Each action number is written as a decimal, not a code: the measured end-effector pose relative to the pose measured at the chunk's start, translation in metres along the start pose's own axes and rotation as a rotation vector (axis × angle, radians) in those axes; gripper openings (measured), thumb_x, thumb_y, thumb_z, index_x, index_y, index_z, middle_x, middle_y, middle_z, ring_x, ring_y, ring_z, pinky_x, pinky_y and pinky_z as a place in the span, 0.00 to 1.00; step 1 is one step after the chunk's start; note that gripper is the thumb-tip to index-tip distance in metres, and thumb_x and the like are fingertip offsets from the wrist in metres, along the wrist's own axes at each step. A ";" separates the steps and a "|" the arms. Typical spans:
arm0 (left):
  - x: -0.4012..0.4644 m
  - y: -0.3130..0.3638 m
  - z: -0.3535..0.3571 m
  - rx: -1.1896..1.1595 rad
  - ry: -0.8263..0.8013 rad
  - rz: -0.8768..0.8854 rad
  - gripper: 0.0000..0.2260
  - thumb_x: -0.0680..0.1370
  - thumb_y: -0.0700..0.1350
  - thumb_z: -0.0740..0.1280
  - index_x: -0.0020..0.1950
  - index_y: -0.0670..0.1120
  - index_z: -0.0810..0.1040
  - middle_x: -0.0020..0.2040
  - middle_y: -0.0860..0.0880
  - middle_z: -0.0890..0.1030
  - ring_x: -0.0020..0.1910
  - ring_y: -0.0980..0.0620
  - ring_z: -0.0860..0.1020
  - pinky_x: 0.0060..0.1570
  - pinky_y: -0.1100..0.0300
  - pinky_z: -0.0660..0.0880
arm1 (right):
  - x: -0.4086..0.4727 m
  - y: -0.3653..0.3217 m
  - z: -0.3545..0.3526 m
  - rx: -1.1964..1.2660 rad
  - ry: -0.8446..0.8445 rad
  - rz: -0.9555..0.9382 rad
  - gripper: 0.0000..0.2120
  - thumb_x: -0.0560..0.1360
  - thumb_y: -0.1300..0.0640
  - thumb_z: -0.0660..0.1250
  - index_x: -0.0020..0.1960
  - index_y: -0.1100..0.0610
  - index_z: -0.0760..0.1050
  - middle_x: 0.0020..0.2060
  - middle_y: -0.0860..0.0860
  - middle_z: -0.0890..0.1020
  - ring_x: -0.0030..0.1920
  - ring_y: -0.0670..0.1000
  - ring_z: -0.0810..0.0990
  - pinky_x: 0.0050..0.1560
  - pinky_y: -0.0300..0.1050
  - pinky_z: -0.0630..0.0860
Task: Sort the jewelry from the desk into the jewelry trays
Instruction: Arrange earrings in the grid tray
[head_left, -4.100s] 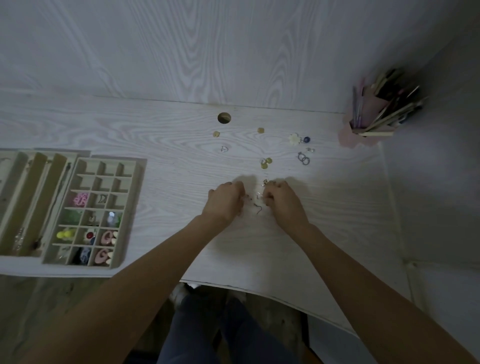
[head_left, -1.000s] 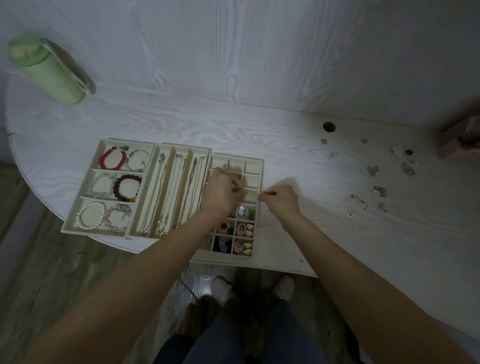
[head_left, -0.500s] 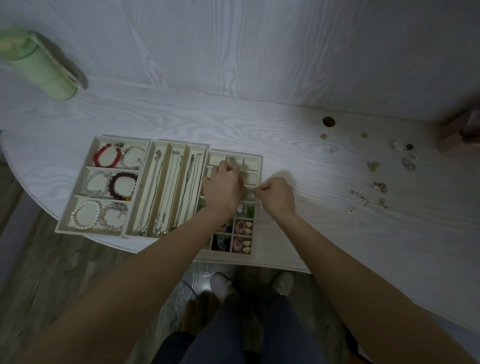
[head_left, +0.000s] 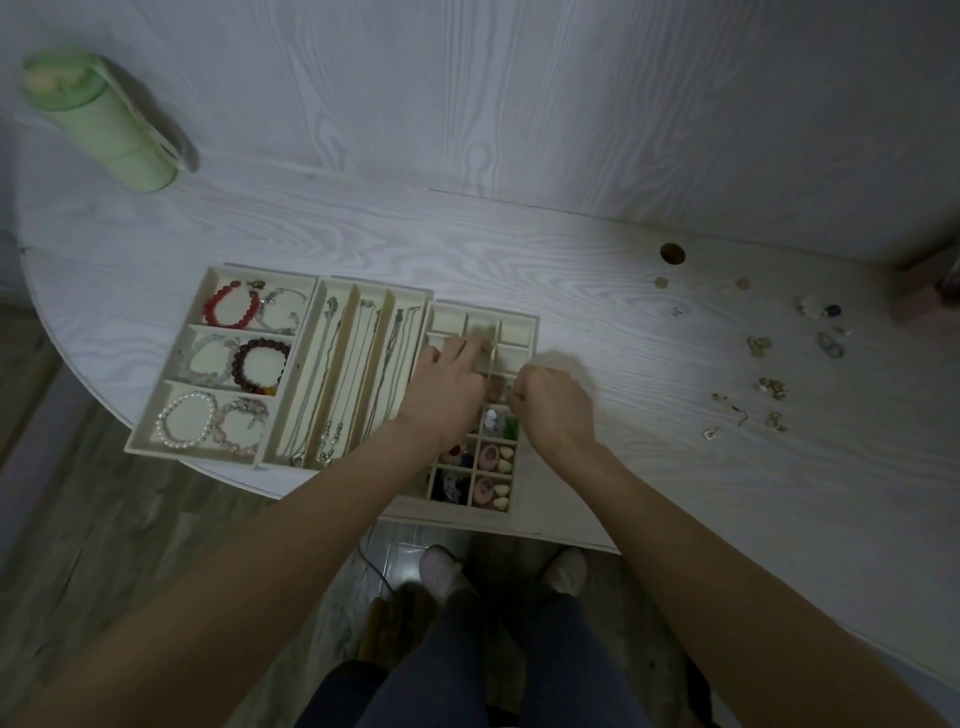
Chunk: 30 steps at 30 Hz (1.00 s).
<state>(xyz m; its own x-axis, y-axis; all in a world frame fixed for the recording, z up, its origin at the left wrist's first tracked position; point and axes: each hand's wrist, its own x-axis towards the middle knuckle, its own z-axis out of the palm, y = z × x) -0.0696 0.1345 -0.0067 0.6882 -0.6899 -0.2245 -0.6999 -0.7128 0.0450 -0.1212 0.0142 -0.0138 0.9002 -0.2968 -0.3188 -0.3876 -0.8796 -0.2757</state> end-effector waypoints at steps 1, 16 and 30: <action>0.000 0.000 0.000 0.001 0.003 0.007 0.17 0.76 0.40 0.64 0.63 0.50 0.77 0.74 0.47 0.56 0.70 0.45 0.58 0.64 0.51 0.59 | 0.000 0.002 -0.001 0.001 -0.012 -0.012 0.07 0.74 0.66 0.60 0.45 0.61 0.77 0.43 0.56 0.80 0.43 0.57 0.79 0.38 0.47 0.72; -0.003 -0.006 -0.006 -0.103 -0.003 0.036 0.22 0.75 0.39 0.66 0.67 0.56 0.72 0.72 0.48 0.59 0.71 0.47 0.57 0.65 0.53 0.59 | -0.004 0.016 -0.007 0.036 -0.087 -0.075 0.14 0.78 0.61 0.60 0.56 0.52 0.81 0.53 0.55 0.83 0.50 0.56 0.81 0.47 0.47 0.78; 0.001 -0.005 -0.004 0.000 -0.022 0.048 0.17 0.76 0.42 0.65 0.64 0.53 0.76 0.73 0.46 0.58 0.70 0.45 0.58 0.65 0.50 0.59 | -0.002 0.015 -0.004 -0.069 -0.084 -0.111 0.18 0.77 0.63 0.60 0.62 0.50 0.78 0.55 0.56 0.81 0.53 0.58 0.80 0.48 0.47 0.76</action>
<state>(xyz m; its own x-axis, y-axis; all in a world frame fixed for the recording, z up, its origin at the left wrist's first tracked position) -0.0645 0.1368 -0.0032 0.6494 -0.7206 -0.2430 -0.7320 -0.6789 0.0568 -0.1279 0.0004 -0.0133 0.9159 -0.1665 -0.3652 -0.2692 -0.9296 -0.2516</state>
